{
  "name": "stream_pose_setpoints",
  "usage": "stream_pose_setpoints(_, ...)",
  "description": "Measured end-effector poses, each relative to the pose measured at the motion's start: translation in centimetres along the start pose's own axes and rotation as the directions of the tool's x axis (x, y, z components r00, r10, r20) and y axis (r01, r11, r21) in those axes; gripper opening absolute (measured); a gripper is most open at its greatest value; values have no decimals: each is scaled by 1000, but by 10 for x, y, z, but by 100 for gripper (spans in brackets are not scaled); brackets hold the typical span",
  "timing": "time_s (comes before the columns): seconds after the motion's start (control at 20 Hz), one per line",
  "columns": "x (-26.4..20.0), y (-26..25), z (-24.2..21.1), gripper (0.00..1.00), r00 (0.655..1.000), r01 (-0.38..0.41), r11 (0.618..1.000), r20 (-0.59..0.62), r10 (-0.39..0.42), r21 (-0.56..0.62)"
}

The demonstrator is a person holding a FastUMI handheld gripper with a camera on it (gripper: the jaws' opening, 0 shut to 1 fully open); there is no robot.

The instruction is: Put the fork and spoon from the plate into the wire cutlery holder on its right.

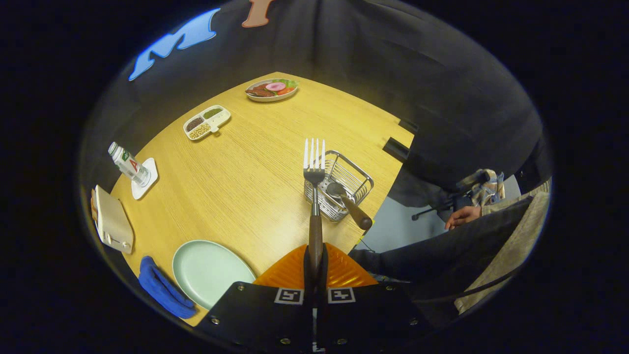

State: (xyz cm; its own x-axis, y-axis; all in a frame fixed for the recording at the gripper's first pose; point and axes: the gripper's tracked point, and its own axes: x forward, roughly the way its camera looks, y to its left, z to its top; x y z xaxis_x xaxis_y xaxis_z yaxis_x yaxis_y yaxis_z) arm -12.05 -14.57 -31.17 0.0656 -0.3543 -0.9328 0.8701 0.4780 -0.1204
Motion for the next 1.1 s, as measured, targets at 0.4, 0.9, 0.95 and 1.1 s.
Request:
stream_pose_setpoints(0.4, 2, 8, 0, 4, 975, 18, 991, -221, 13, 136)
stream_pose_setpoints(0.9, 7, 9, 10, 4, 927, 31, 971, -371, 60, 235)
stream_pose_setpoints(0.95, 7, 11, 11, 4, 922, 33, 966, -382, 71, 257)
stream_pose_setpoints(1.1, 7, 15, 16, 4, 902, 41, 947, -419, 101, 318)
